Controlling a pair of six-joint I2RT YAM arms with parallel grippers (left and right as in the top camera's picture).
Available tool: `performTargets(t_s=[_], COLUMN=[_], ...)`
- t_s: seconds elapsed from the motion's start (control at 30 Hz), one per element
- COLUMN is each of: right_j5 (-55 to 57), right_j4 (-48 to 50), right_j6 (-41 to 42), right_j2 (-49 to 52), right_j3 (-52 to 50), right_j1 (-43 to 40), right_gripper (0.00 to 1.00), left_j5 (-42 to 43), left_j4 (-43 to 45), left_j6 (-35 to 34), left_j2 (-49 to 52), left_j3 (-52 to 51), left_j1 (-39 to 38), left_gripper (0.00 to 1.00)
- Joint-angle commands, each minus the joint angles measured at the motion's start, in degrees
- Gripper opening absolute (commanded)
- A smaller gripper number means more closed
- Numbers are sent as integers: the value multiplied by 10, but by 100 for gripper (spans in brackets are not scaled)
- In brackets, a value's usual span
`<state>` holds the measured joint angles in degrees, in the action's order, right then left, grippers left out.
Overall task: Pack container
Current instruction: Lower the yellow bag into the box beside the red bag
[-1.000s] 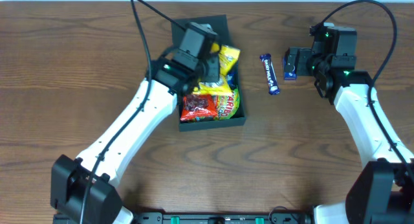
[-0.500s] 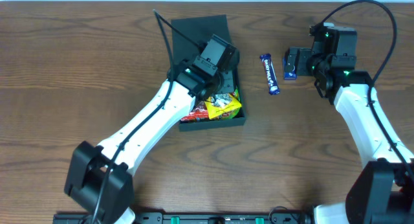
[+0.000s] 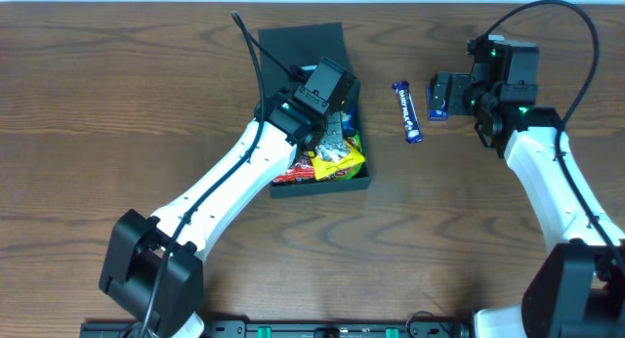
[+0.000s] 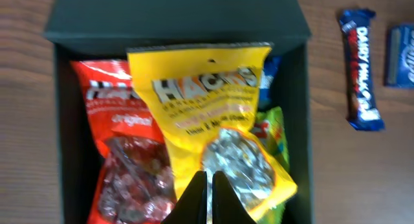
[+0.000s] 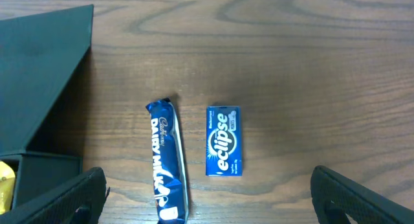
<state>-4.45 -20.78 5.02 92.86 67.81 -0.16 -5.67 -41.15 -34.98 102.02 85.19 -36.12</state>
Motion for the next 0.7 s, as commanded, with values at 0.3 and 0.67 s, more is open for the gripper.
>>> performTargets(t_s=[0.3,0.67], right_j5=[2,2], right_j4=[-1,0], right_j6=[7,7], right_j2=[0,0], right_j3=[7,7], right_j1=[-7,-7], right_gripper=[99,99], left_j5=[7,55], left_j4=[21,46], left_j6=[17,34], left_j2=[111,115], left_j3=[0,0], left_j1=[2,2], left_gripper=[6,6])
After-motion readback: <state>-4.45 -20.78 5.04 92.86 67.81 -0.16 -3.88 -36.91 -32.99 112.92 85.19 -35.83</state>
